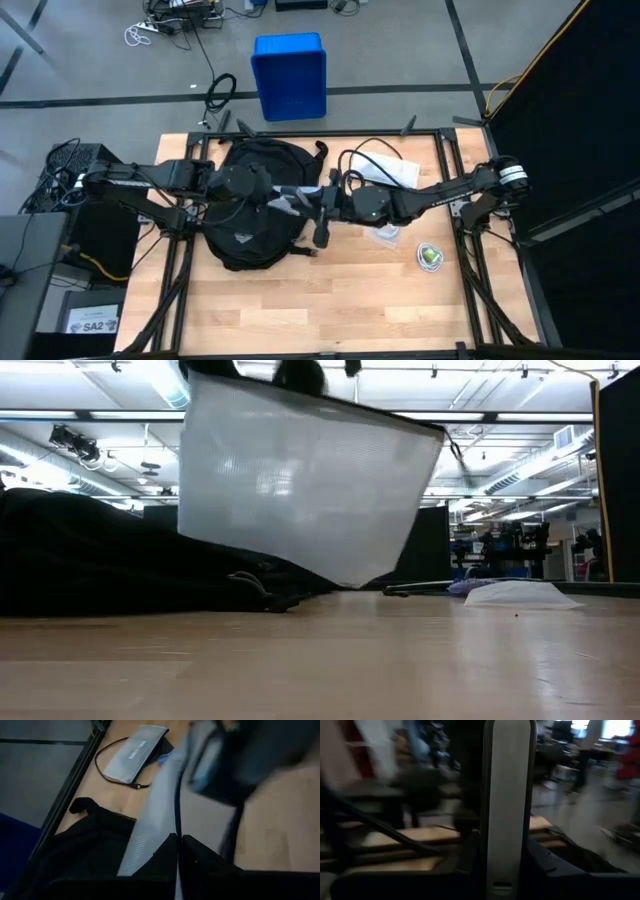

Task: Unpack backpack
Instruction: Put the mini fan into the zip bag

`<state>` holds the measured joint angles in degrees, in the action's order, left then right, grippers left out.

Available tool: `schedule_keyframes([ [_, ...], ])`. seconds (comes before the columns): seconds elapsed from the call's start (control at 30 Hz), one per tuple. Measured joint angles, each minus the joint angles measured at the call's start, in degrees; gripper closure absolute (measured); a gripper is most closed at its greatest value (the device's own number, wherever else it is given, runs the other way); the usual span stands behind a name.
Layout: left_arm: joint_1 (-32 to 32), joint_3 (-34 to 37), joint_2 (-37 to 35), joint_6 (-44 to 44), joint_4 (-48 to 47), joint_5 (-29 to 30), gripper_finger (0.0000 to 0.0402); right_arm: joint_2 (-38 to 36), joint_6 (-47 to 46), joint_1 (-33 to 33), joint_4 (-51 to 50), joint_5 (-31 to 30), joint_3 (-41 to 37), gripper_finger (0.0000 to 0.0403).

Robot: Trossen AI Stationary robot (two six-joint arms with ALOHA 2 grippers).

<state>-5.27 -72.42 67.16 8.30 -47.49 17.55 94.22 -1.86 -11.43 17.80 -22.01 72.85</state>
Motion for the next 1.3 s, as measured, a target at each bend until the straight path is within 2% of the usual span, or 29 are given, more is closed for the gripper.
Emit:
schedule_keyframes([
  [0.13,0.1,0.0,0.0,1.1,0.1,0.1,0.0402,-0.1,-1.0,-1.3,-0.4,5.7,1.9,0.0341],
  [0.37,0.1,0.0,0.0,1.0,0.4,0.1,0.0402,0.2,-1.1,-1.7,-4.3,4.8,2.0,0.0341],
  [0.57,-2.6,0.6,0.0,-5.1,-0.6,-1.0,0.0402,0.1,-0.6,-2.7,-5.9,4.2,2.0,0.0341],
  [0.63,-5.2,1.6,0.0,-5.2,-2.0,2.2,0.0402,0.0,0.4,-3.6,-7.5,1.7,2.0,0.0341],
  [0.77,-12.1,6.9,-0.7,-2.3,-2.7,13.3,0.0402,-1.2,2.0,-6.8,-10.0,-4.2,2.0,0.0341],
  [0.83,-15.5,11.5,-1.8,-0.6,2.3,16.6,0.0402,-1.7,1.9,-8.6,-11.7,-6.2,2.0,0.0341],
  [0.9,-18.2,17.5,-2.5,-2.5,13.6,17.6,0.0402,-1.7,1.9,-10.3,-13.5,-7.8,2.0,0.0341],
  [1.0,-21.0,26.1,-0.6,-11.2,32.7,14.2,0.0402,-1.6,1.3,-11.7,-16.0,-10.9,2.0,0.0341],
  [1.07,-22.1,29.5,2.5,-15.8,40.7,12.7,0.0402,-1.6,0.6,-12.1,-16.7,-12.5,2.0,0.0341],
  [1.13,-22.4,30.2,5.8,-16.9,43.6,12.5,0.0401,-1.6,0.6,-12.2,-16.6,-13.0,1.9,0.0341],
  [1.3,-22.3,29.5,12.8,-17.2,42.7,11.4,0.0391,-1.6,0.4,-12.2,-16.4,-13.1,2.0,0.0341],
])
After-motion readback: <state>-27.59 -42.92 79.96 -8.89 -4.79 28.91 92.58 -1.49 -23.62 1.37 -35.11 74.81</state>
